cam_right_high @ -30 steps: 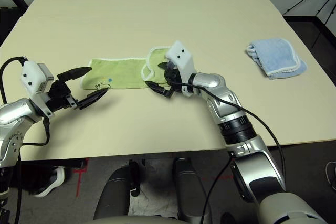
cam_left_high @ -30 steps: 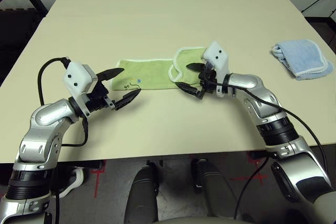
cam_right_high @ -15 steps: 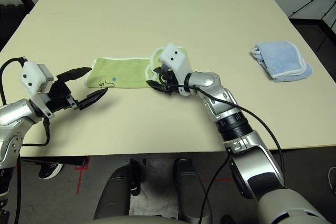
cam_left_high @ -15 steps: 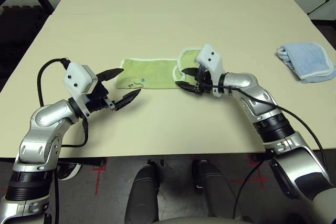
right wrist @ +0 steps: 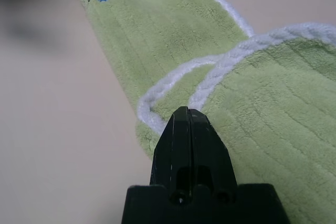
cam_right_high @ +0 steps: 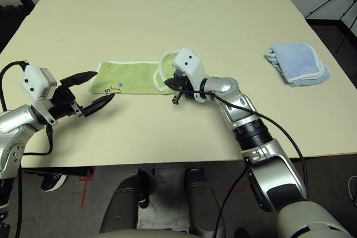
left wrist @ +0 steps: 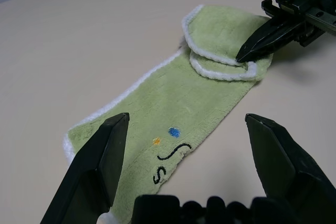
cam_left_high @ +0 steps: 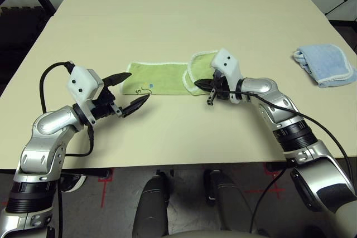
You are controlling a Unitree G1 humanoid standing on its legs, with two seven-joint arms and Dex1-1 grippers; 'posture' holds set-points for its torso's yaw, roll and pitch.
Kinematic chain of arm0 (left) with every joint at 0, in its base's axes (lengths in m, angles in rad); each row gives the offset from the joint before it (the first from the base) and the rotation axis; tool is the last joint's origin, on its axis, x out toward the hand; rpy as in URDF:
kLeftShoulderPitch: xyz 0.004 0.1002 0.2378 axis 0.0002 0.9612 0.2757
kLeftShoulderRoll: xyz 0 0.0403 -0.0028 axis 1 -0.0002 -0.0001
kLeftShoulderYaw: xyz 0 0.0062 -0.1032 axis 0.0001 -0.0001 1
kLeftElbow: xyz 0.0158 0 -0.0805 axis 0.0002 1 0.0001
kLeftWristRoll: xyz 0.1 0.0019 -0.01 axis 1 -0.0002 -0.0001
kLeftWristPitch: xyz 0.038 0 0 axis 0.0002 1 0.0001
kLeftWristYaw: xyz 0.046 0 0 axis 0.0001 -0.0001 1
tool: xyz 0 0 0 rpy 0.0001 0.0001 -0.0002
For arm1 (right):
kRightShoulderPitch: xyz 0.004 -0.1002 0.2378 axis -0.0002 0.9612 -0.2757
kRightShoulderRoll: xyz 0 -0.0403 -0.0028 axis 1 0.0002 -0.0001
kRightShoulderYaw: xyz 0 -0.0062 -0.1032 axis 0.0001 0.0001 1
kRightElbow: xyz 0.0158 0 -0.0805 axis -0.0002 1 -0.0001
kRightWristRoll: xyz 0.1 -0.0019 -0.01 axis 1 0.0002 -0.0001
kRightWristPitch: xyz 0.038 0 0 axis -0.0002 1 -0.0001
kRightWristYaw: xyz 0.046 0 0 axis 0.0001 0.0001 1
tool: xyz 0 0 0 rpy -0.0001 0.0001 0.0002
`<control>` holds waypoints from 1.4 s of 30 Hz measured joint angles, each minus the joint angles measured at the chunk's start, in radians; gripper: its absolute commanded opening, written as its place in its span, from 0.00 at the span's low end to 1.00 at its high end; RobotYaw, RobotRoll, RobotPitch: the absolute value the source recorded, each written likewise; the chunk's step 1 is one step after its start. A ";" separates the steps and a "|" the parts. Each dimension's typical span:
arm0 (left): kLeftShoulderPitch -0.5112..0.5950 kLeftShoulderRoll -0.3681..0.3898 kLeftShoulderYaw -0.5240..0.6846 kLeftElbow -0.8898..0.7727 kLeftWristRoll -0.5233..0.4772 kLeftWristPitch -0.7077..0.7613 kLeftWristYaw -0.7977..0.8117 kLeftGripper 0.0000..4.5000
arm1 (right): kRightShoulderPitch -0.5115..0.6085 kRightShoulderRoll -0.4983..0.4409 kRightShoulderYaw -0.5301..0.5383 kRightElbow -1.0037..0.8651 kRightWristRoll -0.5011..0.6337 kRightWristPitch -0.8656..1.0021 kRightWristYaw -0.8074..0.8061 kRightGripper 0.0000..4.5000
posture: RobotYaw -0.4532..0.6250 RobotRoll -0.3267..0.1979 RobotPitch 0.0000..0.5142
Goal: Fold the towel and set it aside.
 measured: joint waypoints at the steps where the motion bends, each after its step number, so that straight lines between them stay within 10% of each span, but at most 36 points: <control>1: 0.000 0.000 0.000 0.000 0.000 0.000 0.000 1.00 | 0.001 0.000 0.000 -0.002 0.000 0.002 0.002 0.01 | 0.39 0.62 0.36; 6: 0.000 0.000 0.000 0.000 0.000 0.000 0.000 1.00 | 0.001 0.002 0.000 -0.005 0.000 0.005 -0.001 0.23 | 0.39 0.62 0.36; 15: -0.001 0.000 0.000 0.000 0.000 0.001 0.001 1.00 | -0.016 0.032 -0.045 -0.002 0.036 -0.018 -0.012 0.99 | 0.39 0.62 0.36; 28: -0.081 -0.036 0.019 0.000 -0.045 0.087 0.059 1.00 | -0.043 -0.001 -0.215 0.027 0.224 -0.055 0.093 0.99 | 0.36 0.62 0.35; 42: -0.092 -0.053 0.048 -0.001 -0.064 0.180 0.132 1.00 | 0.190 -0.128 -0.325 0.016 0.345 -0.207 0.299 0.99 | 0.33 0.62 0.36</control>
